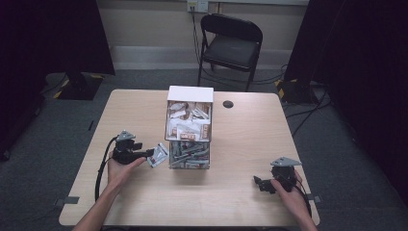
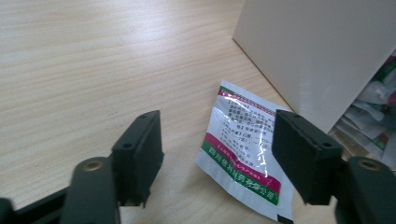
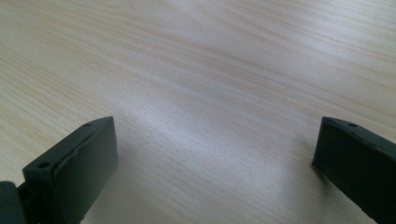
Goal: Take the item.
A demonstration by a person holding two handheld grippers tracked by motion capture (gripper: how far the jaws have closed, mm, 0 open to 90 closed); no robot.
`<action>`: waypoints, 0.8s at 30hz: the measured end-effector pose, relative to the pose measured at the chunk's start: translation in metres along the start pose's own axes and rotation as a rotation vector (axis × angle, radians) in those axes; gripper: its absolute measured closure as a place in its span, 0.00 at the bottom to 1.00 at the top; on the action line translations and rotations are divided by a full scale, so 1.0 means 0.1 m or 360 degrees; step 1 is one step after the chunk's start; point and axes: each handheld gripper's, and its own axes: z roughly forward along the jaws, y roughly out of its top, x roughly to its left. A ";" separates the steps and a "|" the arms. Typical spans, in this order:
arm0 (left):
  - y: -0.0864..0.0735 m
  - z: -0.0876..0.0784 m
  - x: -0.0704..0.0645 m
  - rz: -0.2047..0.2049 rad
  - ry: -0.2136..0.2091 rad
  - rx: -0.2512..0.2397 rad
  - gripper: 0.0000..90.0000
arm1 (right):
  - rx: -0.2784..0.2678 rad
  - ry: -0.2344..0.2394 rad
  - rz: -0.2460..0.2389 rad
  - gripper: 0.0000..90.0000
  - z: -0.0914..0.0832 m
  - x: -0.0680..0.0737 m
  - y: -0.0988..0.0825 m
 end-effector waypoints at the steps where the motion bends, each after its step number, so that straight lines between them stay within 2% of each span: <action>1: 0.00 -0.01 -0.01 0.0007 0.0000 -0.0003 0.34 | 0.0000 0.0000 -0.0001 0.00 0.00 0.00 0.00; 3: 0.01 -0.03 -0.03 0.0020 0.0001 -0.0011 0.33 | 0.0000 0.0000 0.0000 0.00 0.00 0.00 0.00; 4: 0.02 -0.04 -0.04 0.0033 0.0005 -0.0018 0.28 | 0.0002 0.0000 0.0003 0.00 0.00 0.00 0.00; 5: 0.03 -0.07 -0.06 0.0041 -0.0027 -0.0027 0.27 | 0.0002 0.0001 0.0004 0.00 0.00 0.00 0.00; 9: 0.04 -0.15 -0.11 0.0058 -0.0042 -0.0049 0.23 | -0.0001 0.0000 0.0000 0.00 0.00 0.00 0.00; 17: 0.04 -0.36 -0.16 0.0055 -0.0072 -0.0115 0.22 | 0.0000 0.0000 0.0000 0.00 0.00 0.00 0.00; 18: 0.04 -0.39 -0.17 0.0073 -0.0077 -0.0113 0.22 | 0.0002 0.0001 0.0003 0.00 0.00 0.00 0.00; 24: 0.04 -0.51 -0.15 0.0066 -0.0076 -0.0124 0.22 | 0.0002 0.0001 0.0004 0.00 0.00 0.00 0.00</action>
